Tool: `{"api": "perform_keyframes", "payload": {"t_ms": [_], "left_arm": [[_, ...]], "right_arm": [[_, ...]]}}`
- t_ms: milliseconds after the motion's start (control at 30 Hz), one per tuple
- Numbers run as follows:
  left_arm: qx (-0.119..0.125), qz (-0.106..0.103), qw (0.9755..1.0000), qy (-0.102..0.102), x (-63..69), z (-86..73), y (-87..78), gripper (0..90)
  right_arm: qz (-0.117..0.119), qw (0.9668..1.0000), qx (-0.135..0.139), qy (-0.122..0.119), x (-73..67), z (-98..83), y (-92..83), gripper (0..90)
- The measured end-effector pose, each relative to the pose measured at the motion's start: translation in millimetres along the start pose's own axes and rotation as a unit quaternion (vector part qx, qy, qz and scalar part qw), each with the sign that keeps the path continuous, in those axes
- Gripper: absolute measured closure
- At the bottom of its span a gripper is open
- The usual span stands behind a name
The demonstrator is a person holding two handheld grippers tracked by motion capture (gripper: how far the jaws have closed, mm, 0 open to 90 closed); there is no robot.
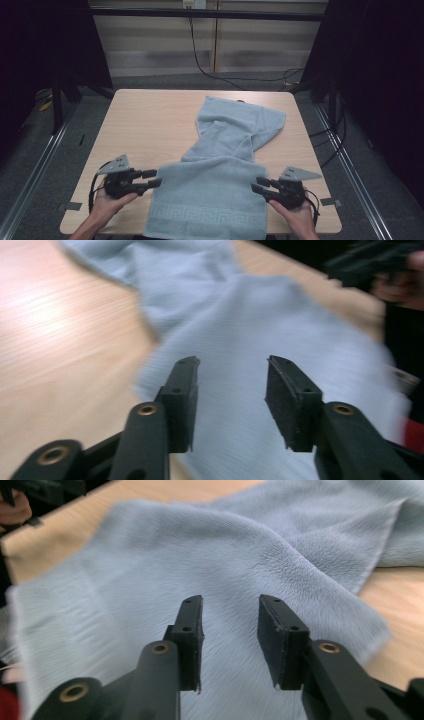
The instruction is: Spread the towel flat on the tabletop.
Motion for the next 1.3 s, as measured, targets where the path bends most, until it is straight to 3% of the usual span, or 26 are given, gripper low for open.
{"api": "perform_keyframes", "payload": {"t_ms": [33,100,167,200,267,300,367,433,533,567,767,900,933,1000,1033,1067,1133,1167,1200,1233,1300], "left_arm": [[-0.008,0.026,0.9996,0.009,-9.9,1.3,9.4,52.1],[-0.008,0.014,0.9998,-0.011,-17.1,3.4,25.1,45.1],[-0.016,0.022,0.9996,-0.01,-19.8,0.6,31.8,43.5],[-0.047,0.016,0.9988,0.001,-17.1,-10.4,42.6,46.3],[-0.067,0.009,0.9976,0.019,-10.3,-20.9,45.4,63.3],[-0.068,0.003,0.9974,0.023,-5.7,-23.9,44.7,73.8],[-0.07,-0.003,0.9972,0.027,0.3,-26.0,38.9,80.1],[-0.061,-0.017,0.9977,0.026,9.1,-25.2,29.6,82.3],[-0.046,-0.031,0.9983,0.019,19.2,-24.5,18.1,82.3],[-0.039,-0.041,0.9981,0.024,31.0,-28.0,6.4,82.2],[-0.051,-0.077,0.995,0.038,67.2,-48.8,-12.3,82.1],[-0.049,-0.085,0.9946,0.034,71.9,-52.1,-14.3,76.1],[-0.046,-0.083,0.995,0.033,70.4,-50.3,-14.1,72.8],[-0.027,-0.085,0.9959,0.015,64.6,-41.0,-13.6,70.6],[-0.007,-0.084,0.9964,0.006,57.1,-29.1,-13.5,70.8],[-0.007,-0.084,0.9964,0.006,57.1,-29.1,-13.5,70.0],[0.006,-0.083,0.9965,0.0,50.6,-18.0,-10.7,70.1],[0.002,-0.07,0.9975,-0.002,40.4,-10.4,-2.3,68.9],[0.002,-0.07,0.9975,-0.002,40.4,-10.4,-2.3,68.3],[-0.006,-0.053,0.9985,-0.009,30.4,-7.2,10.6,67.3],[-0.016,-0.045,0.9988,-0.01,26.6,-8.3,18.2,66.6]], "right_arm": [[-0.003,0.9999,-0.01,-0.004,5.1,0.4,10.9,60.0],[-0.012,0.9991,-0.036,-0.017,12.9,-0.2,29.9,57.0],[-0.022,0.9982,-0.051,-0.022,18.8,-1.3,45.1,54.3],[-0.027,0.9977,-0.057,-0.024,21.1,-3.3,51.1,53.4],[-0.032,0.9961,-0.074,-0.035,21.9,-10.5,59.1,54.9],[-0.042,0.9944,-0.079,-0.055,20.3,-13.6,59.7,58.6],[-0.054,0.9915,-0.088,-0.079,15.8,-16.5,55.8,76.4],[-0.044,0.9931,-0.081,-0.073,9.0,-17.7,48.7,85.3],[-0.018,0.995,-0.07,-0.069,-6.3,-19.4,36.6,86.5],[-0.009,0.9959,-0.064,-0.064,-12.1,-19.7,31.9,86.6],[0.028,0.9955,-0.072,-0.055,-45.7,-40.1,8.0,86.3],[0.04,0.9957,-0.068,-0.049,-55.1,-45.1,-2.7,79.5],[0.037,0.997,-0.055,-0.041,-51.9,-41.0,-8.0,73.3],[0.028,0.9978,-0.049,-0.035,-45.9,-37.2,-9.6,71.7],[0.016,0.9989,-0.036,-0.025,-30.9,-27.9,-11.6,71.3],[0.016,0.9989,-0.036,-0.025,-30.9,-27.9,-11.6,71.3],[0.001,0.9996,-0.024,-0.018,-11.6,-17.5,-11.4,67.4],[-0.019,0.9996,-0.02,-0.006,10.2,-10.2,-7.4,63.4],[-0.019,0.9996,-0.02,-0.006,10.2,-10.2,-7.4,63.4],[-0.041,0.9987,-0.029,0.008,30.1,-9.0,2.0,58.8],[-0.046,0.9983,-0.036,0.007,36.9,-10.5,7.8,57.9]]}}
Point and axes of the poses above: each handheld gripper's, and its own axes: y roughly forward along the jaws, z roughly out of its top, x roughly to its right, the point moved 10 cm from there along y, roughly forward along the jaws, and after that the axes turned 3 degrees about z, right-handed, at the moved point
